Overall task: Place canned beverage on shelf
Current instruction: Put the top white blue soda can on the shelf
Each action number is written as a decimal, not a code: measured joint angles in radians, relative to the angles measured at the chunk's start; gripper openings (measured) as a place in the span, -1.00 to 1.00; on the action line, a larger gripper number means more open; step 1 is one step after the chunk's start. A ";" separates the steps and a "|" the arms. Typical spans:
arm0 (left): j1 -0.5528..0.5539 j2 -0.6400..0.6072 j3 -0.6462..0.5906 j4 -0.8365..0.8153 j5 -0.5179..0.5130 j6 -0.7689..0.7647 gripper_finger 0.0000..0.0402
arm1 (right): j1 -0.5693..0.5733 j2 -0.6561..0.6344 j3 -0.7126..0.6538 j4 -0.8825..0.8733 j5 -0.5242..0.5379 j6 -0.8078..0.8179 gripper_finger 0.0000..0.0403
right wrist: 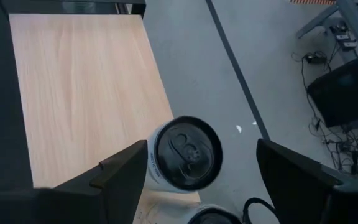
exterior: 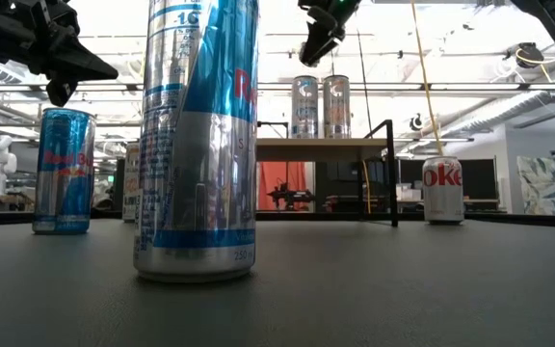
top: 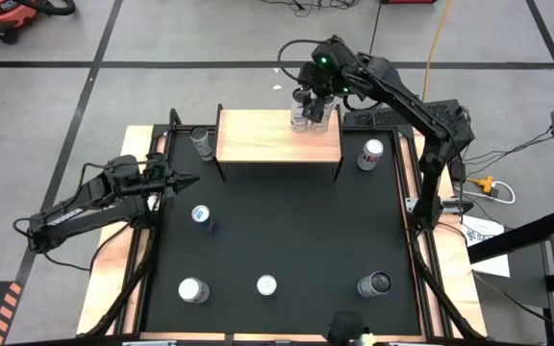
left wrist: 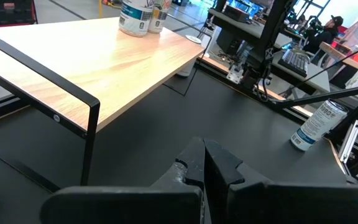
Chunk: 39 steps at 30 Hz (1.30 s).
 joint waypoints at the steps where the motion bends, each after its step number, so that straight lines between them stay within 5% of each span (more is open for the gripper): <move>1: 0.000 0.000 0.000 0.000 0.000 0.000 -1.00 | 0.000 0.000 0.000 -0.004 0.000 0.004 0.40; 17: 0.000 0.000 0.000 0.000 0.000 0.001 -1.00 | -0.012 0.003 0.000 -0.013 0.111 0.013 0.35; 39: 0.000 0.000 0.000 0.000 0.000 0.001 -1.00 | -0.042 0.004 0.000 -0.028 0.102 0.094 -0.70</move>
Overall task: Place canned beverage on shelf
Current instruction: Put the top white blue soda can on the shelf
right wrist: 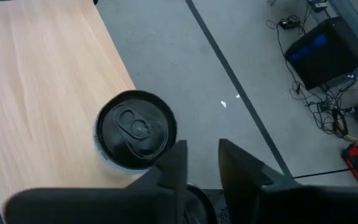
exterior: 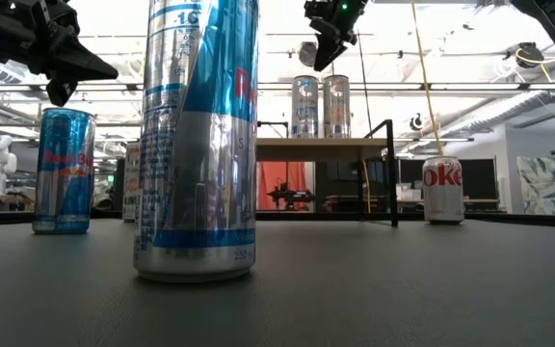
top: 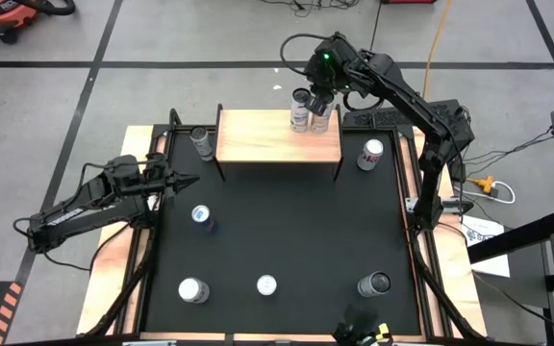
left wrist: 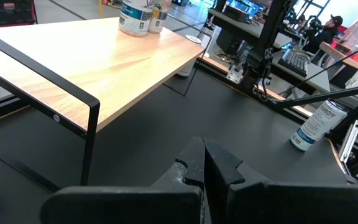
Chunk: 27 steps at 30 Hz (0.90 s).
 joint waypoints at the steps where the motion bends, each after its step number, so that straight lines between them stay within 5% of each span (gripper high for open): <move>1: 0.000 0.000 0.000 0.000 0.000 0.000 -1.00 | 0.000 0.000 0.000 -0.002 0.000 0.002 -0.75; 6: 0.000 0.000 0.000 0.000 0.000 0.000 -1.00 | 0.000 0.000 0.000 -0.028 0.000 0.026 -0.98; 27: 0.000 0.000 0.000 0.000 0.000 0.000 -1.00 | 0.010 0.010 0.000 -0.051 -0.076 0.078 -1.00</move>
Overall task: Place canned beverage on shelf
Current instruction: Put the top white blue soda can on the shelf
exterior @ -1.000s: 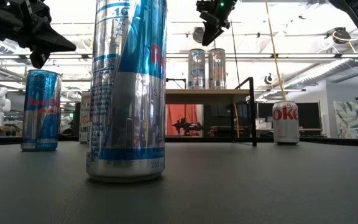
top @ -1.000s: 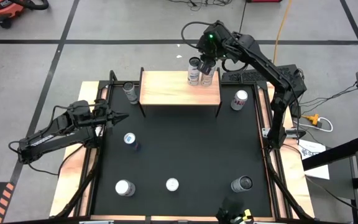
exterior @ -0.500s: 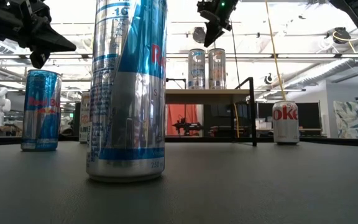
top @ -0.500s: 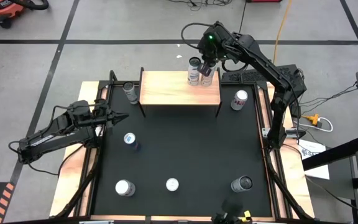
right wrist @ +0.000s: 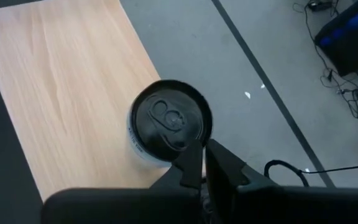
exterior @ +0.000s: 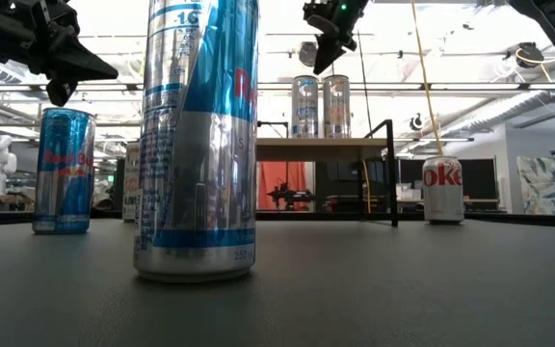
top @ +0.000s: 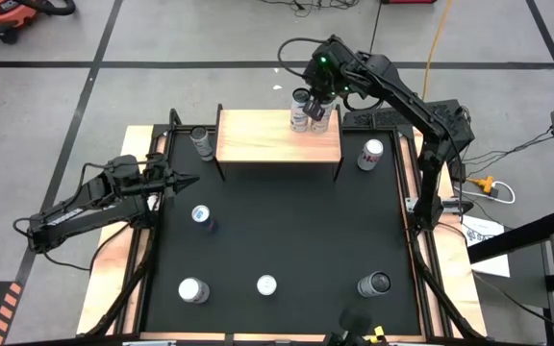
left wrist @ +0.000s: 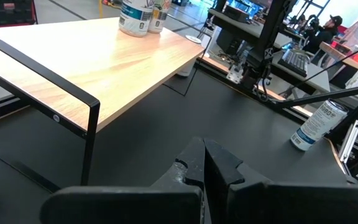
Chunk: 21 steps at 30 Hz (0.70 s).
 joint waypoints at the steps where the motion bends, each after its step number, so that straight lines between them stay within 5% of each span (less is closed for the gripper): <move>1: 0.000 0.000 0.000 0.000 0.000 0.000 -1.00 | 0.000 0.000 0.000 -0.003 0.000 0.000 -1.00; 21: 0.000 0.000 0.000 0.000 0.000 0.000 -1.00 | 0.011 0.019 0.000 -0.013 -0.052 -0.023 -1.00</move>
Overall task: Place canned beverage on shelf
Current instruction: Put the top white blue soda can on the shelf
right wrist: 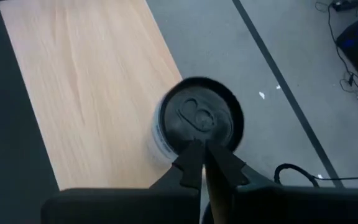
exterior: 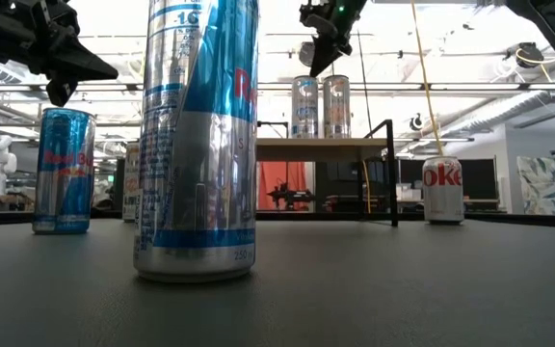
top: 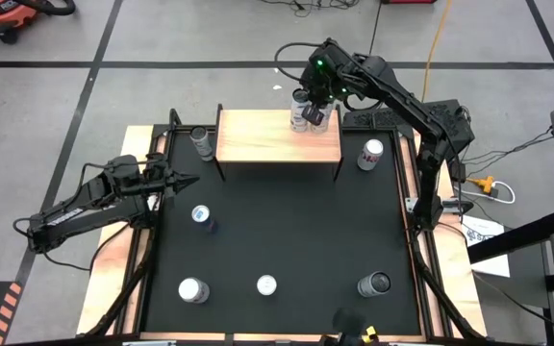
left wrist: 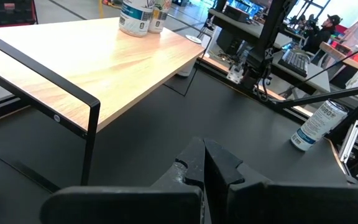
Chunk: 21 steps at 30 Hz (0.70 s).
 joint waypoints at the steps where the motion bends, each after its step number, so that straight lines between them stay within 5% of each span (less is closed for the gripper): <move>1: 0.000 0.000 0.000 0.000 0.000 0.000 -1.00 | 0.000 0.001 0.000 0.000 0.002 -0.001 -1.00; 21: 0.000 0.000 0.000 0.000 0.000 0.000 -1.00 | -0.019 0.013 0.000 0.044 0.132 -0.019 -1.00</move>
